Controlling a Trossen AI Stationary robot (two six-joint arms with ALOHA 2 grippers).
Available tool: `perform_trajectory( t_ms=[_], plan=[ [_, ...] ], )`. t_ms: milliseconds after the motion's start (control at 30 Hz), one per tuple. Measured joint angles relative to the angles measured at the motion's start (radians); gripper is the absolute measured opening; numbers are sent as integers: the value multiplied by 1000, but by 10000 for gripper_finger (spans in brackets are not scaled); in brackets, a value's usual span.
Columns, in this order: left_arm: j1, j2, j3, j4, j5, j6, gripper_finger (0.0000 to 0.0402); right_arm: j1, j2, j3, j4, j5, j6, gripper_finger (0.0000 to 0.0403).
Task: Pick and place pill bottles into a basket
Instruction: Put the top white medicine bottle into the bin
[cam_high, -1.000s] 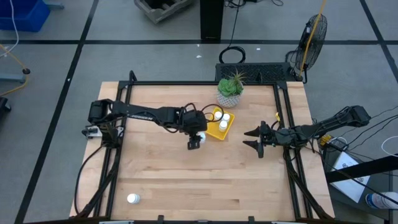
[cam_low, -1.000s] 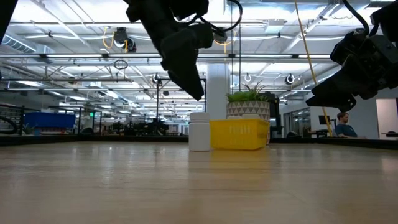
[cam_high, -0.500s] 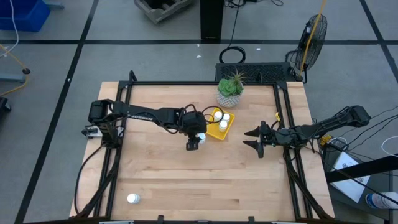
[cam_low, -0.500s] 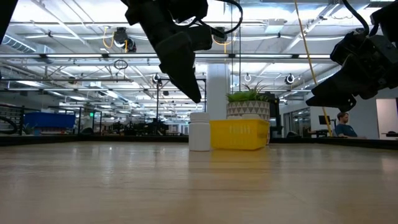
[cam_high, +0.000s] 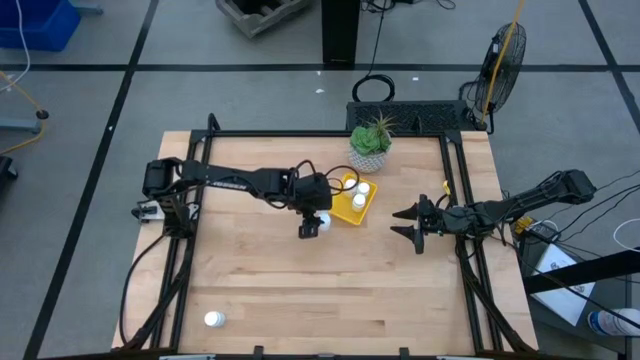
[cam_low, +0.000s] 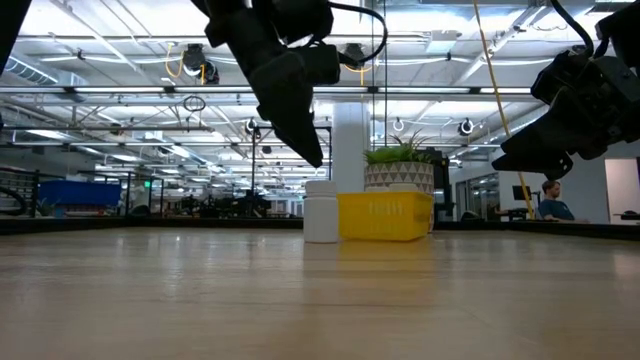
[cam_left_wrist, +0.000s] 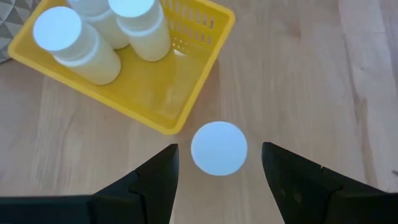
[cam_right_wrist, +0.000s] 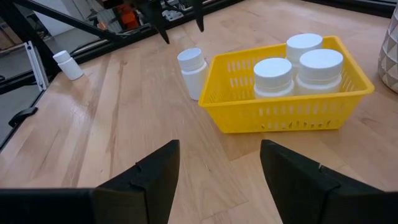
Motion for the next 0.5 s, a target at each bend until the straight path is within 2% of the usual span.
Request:
perform_trajectory(
  t_ms=[200, 400, 500],
  plan=[
    [12, 0, 0, -1, 36, 7, 243, 0, 0, 0, 0, 0, 0, 215],
    [21, 0, 0, -5, 42, 0, 312, 0, 0, 0, 0, 0, 0, 215],
    [10, 0, 0, -8, 6, -25, 344, 0, 0, 0, 0, 0, 0, 215]
  ],
)
